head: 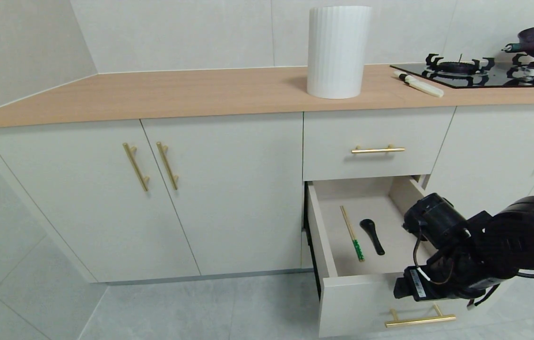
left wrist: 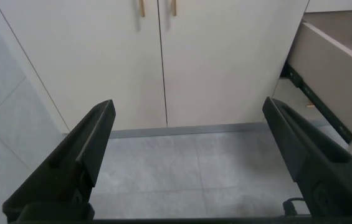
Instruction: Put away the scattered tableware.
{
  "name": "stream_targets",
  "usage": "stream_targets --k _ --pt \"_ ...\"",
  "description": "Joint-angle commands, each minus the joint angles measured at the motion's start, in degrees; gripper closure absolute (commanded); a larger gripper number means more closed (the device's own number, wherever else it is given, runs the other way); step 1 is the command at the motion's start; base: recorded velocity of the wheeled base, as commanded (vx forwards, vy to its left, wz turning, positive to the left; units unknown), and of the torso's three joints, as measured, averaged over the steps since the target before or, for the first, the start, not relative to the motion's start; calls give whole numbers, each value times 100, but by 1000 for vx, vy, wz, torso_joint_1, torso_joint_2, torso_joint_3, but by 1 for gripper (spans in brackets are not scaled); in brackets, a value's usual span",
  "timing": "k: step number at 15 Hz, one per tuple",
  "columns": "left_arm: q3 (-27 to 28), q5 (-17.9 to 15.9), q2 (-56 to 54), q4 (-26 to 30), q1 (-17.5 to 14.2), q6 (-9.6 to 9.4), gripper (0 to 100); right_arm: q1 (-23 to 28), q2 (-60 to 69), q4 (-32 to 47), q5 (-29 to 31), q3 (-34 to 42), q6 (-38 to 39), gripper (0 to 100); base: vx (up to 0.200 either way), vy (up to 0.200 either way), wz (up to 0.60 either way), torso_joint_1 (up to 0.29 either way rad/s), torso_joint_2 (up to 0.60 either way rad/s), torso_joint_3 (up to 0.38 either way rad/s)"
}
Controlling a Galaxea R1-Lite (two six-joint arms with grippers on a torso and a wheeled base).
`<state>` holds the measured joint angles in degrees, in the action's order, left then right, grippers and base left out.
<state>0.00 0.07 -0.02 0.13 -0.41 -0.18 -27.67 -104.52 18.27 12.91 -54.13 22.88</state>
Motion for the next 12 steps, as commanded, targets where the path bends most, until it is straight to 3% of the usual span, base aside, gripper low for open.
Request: stream_targets --k 1,12 --pt "0 1 2 -5 -2 1 0 78 -183 -131 -8 -283 -29 0 0 0 0 0 0 0" --pt "0 1 2 -5 -2 1 0 772 -1536 -131 -25 -2278 -566 0 0 0 0 0 0 0"
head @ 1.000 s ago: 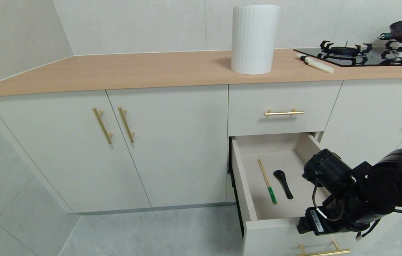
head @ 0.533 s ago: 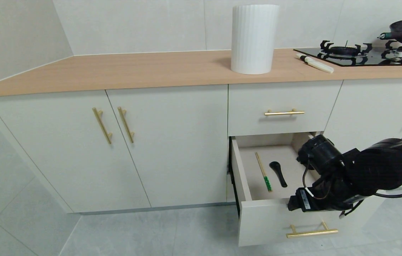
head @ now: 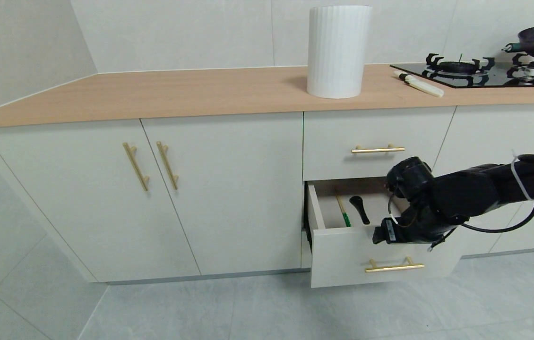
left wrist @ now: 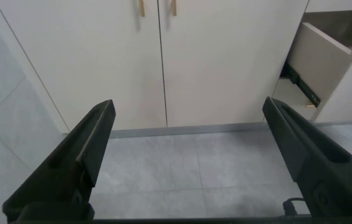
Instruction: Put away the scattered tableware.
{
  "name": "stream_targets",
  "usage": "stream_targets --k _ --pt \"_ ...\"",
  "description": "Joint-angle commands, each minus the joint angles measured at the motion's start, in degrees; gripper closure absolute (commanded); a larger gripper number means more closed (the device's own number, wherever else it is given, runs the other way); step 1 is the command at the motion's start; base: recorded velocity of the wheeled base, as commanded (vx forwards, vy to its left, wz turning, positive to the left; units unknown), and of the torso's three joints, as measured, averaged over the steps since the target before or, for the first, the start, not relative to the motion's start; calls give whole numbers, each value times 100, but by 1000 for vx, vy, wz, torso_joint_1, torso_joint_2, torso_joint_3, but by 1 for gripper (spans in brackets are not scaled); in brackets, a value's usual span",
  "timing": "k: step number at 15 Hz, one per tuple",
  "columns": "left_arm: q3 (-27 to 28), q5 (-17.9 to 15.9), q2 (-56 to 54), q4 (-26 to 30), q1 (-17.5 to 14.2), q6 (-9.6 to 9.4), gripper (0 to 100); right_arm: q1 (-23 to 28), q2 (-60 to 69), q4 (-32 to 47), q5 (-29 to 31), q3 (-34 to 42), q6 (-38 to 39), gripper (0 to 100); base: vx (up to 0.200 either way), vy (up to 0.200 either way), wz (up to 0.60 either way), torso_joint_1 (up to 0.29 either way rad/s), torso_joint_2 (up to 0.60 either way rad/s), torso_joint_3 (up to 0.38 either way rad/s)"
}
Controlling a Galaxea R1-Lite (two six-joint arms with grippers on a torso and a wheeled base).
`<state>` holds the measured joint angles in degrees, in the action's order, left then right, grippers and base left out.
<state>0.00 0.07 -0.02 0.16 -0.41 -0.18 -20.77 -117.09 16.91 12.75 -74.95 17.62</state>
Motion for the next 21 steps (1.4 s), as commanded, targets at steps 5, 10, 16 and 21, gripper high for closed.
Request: stream_targets --k 5,10,16,21 --pt "0 1 2 -7 -2 1 0 284 -859 5 -36 -1066 -109 0 0 0 0 0 0 0" --pt "0 1 2 -7 -2 1 0 337 -1132 5 -10 -1602 -223 0 0 0 0 0 0 0" --pt "0 1 2 2 -2 1 0 399 -1571 -241 8 -2147 -206 0 0 0 0 0 0 0" --pt "0 1 2 2 -2 1 0 460 -1879 -1146 17 -2103 -197 0 0 0 0 0 0 0"
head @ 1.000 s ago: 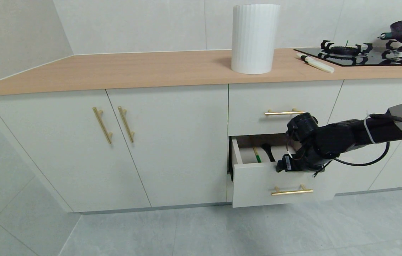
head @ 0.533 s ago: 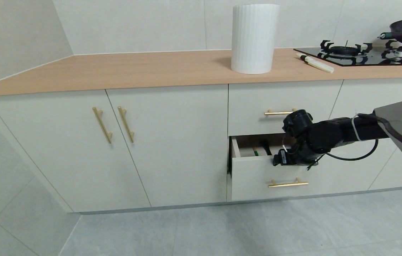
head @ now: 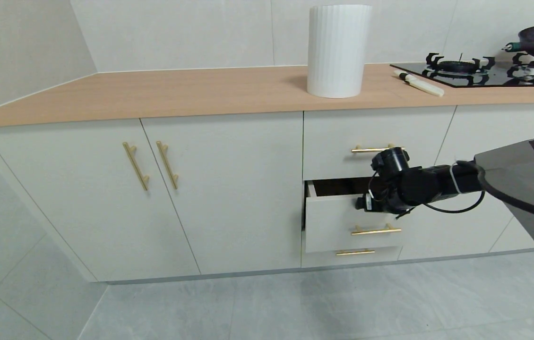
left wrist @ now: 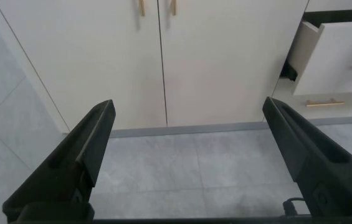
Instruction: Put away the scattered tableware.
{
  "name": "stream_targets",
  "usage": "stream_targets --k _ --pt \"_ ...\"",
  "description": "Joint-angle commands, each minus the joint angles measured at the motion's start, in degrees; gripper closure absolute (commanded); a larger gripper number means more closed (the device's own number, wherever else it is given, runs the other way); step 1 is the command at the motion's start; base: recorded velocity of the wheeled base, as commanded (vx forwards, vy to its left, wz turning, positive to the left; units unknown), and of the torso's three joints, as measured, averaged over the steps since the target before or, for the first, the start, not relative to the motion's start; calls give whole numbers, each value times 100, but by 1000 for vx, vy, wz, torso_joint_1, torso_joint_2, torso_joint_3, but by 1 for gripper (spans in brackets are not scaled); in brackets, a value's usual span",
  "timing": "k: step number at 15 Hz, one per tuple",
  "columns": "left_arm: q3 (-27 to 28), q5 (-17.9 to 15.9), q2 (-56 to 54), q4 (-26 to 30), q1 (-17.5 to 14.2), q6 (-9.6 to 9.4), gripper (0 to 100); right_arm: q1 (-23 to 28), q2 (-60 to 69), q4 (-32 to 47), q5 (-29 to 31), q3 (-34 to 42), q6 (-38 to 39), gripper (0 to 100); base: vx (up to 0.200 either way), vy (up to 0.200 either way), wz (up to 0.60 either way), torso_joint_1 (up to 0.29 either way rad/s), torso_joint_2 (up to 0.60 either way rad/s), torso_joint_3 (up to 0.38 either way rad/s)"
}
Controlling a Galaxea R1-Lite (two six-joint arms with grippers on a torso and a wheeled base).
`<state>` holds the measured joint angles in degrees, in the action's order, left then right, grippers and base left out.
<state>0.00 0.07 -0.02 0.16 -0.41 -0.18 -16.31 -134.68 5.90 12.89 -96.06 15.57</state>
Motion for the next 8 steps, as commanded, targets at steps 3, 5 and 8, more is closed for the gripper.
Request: stream_targets --k 3,5,8 --pt "0 1 2 -7 -2 1 0 31 -252 -1003 30 316 -10 0 0 0 0 0 0 0" --pt "0 1 2 2 -2 1 0 31 -304 -1530 39 448 -63 0 0 0 0 0 0 0" --pt "0 1 2 -7 -2 1 0 31 -427 -1856 162 448 -63 0 0 0 0 0 0 0"
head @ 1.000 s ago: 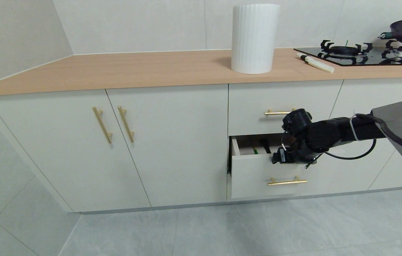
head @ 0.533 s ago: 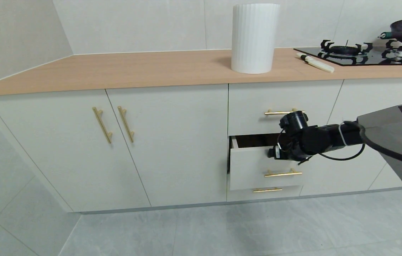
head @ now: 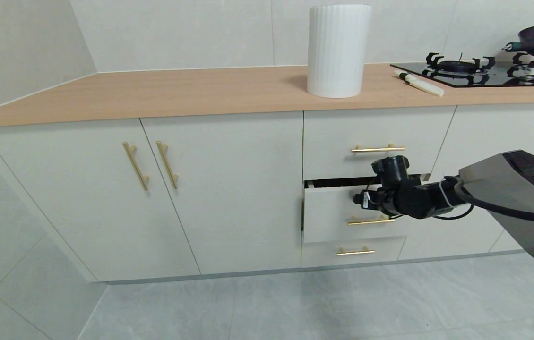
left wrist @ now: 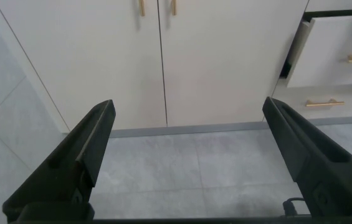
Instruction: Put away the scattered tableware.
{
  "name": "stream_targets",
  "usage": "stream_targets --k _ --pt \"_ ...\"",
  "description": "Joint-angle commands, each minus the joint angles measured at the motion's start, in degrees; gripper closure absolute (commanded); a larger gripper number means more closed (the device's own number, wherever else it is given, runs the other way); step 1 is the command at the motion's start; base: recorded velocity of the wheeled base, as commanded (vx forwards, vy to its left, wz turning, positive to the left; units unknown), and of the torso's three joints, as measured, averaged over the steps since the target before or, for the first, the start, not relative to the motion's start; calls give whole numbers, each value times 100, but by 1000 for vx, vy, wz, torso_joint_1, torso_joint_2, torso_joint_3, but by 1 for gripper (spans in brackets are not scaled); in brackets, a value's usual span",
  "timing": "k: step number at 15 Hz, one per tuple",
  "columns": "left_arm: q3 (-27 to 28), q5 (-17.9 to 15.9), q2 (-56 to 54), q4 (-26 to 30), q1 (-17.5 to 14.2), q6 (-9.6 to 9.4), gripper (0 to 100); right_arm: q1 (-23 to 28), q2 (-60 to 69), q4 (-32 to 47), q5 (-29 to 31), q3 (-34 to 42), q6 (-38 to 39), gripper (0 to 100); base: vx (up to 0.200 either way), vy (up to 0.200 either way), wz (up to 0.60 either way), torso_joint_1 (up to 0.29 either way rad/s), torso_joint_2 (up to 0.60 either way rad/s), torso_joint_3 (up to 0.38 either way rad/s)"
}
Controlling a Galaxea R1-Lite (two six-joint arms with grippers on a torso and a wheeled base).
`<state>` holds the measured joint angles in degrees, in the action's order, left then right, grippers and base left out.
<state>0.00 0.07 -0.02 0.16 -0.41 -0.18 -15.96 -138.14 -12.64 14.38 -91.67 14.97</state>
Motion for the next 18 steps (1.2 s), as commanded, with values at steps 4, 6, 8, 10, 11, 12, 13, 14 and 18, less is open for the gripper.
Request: stream_targets --k 4,6,8,10,11,12,13,14,18 --pt "0 1 2 2 -2 1 0 23 -406 -1232 179 18 -20 0 0 0 0 0 0 0" --pt "0 1 2 2 -2 1 0 66 -512 -1627 179 18 -47 0 0 0 0 0 0 0" --pt "0 1 2 2 -2 1 0 93 -635 -1812 179 -26 -179 0 0 0 0 0 0 0" --pt "0 1 2 2 -2 1 0 93 -714 -1900 179 -70 -196 0 0 0 0 0 0 0" --pt "0 1 2 2 -2 1 0 93 -775 -1900 187 -202 -196 0 0 0 0 0 0 0" --pt "0 1 2 2 -2 1 0 102 -855 -1900 311 -342 -187 0 0 0 0 0 0 0" --pt "0 1 2 2 -2 1 0 102 -934 -1900 442 -465 -187 0 0 0 0 0 0 0" --pt "0 1 2 -7 -2 1 0 102 -995 -1900 513 -571 -187 0 0 0 0 0 0 0" --pt "0 1 2 2 -2 1 0 146 -1101 -1909 565 -826 -161 0 0 0 0 0 0 0"
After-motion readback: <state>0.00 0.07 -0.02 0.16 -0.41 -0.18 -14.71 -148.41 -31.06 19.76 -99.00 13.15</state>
